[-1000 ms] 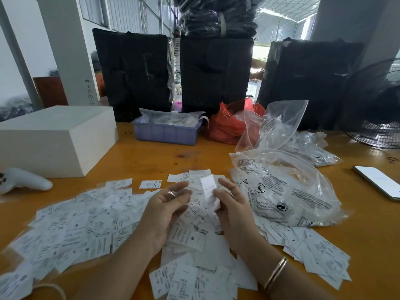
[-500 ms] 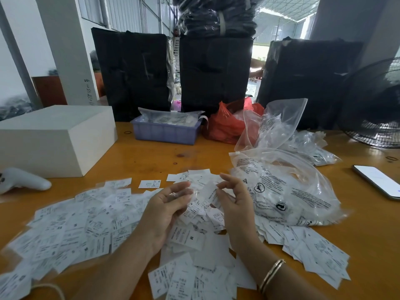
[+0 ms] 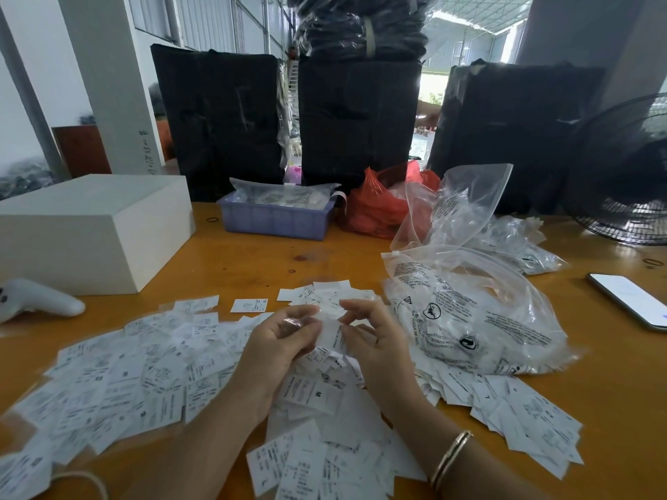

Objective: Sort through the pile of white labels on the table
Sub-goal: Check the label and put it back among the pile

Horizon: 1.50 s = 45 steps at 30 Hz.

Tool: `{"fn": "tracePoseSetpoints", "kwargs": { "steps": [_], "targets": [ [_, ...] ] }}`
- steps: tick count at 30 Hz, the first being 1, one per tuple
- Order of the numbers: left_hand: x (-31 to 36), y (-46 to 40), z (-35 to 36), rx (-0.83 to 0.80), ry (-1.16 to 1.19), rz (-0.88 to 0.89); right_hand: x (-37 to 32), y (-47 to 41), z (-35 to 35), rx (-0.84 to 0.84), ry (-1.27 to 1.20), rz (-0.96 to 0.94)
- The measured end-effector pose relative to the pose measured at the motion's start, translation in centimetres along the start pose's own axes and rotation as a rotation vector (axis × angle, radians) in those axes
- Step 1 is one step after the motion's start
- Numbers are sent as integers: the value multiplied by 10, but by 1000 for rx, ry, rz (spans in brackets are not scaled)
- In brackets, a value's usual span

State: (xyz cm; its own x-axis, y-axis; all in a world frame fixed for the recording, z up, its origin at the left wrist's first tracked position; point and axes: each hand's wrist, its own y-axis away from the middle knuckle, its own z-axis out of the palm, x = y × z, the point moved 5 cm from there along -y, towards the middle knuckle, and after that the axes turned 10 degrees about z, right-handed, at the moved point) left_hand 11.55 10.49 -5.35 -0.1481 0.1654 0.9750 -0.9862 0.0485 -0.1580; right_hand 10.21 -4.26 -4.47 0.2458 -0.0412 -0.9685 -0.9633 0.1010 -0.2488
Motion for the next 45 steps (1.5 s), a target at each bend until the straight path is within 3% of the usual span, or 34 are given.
{"fn": "tracePoseSetpoints", "kwargs": {
  "steps": [8,15,31,39,41,45],
  "targets": [
    [-4,-2,-1,0,1,-2,2,-2,-14,197,-27,-19],
    [-3,-3,1,-17,44,14,2,-3,-16,232,-24,-28],
    [-2,-1,2,-8,-9,7,-3,2,-1,47,27,-43],
    [2,0,2,-25,-171,73,-4,3,1,9,143,-51],
    [2,1,1,-4,-171,86,-1,1,-2,22,66,8],
    [4,-1,-4,44,-99,112,9,0,1,-142,-304,275]
  ]
}}
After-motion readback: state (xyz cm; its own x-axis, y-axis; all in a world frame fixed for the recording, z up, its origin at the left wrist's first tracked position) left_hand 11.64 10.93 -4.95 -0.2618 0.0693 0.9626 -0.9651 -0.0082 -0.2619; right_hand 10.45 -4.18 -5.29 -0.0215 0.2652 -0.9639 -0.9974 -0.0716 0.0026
